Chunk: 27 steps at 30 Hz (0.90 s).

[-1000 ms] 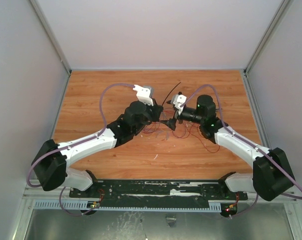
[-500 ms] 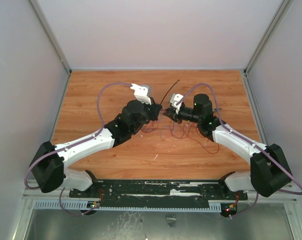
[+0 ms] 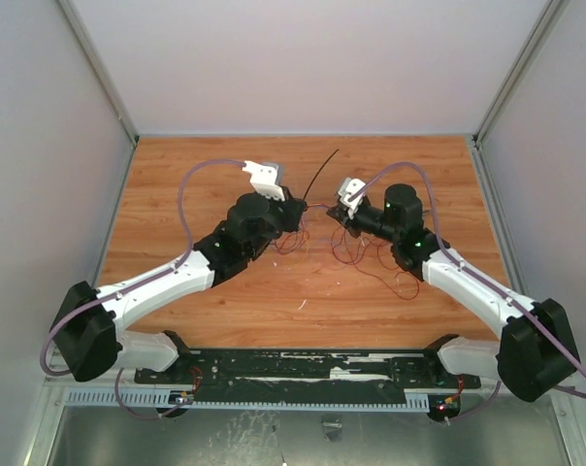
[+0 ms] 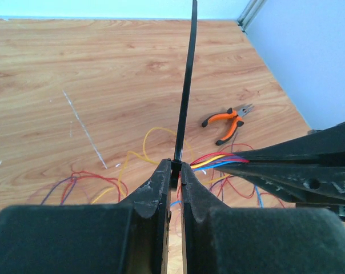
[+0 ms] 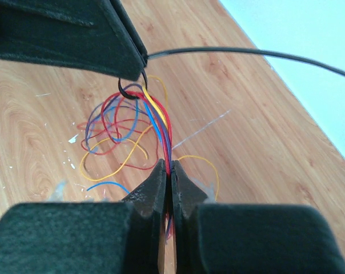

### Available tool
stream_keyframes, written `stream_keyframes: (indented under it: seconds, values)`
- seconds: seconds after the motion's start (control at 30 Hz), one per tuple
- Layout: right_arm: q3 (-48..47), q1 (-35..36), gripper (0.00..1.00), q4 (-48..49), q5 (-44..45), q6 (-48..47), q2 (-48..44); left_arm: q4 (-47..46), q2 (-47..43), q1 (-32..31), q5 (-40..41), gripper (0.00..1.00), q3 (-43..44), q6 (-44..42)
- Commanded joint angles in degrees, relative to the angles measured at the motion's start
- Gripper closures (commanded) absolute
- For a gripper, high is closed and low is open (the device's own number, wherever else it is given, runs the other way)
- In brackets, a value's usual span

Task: Zip-tie the wires
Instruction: Adjust the cable at the center of the board.

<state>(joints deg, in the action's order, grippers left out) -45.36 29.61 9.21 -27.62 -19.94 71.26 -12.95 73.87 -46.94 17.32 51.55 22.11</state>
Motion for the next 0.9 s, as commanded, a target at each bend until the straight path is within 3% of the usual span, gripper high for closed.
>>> stream_keyframes:
  seconds: [0.0, 0.87]
  values:
    - [2.24, 0.23, 1.0, -0.29, 5.62, 1.22, -3.53, -0.1, -2.06, 1.0, 0.7, 1.0, -1.14, -0.39]
    - [6.5, -1.07, 1.0, -1.11, 16.03, 5.0, -8.15, 1.45, -6.85, 3.32, 2.8, 1.0, -3.55, -0.65]
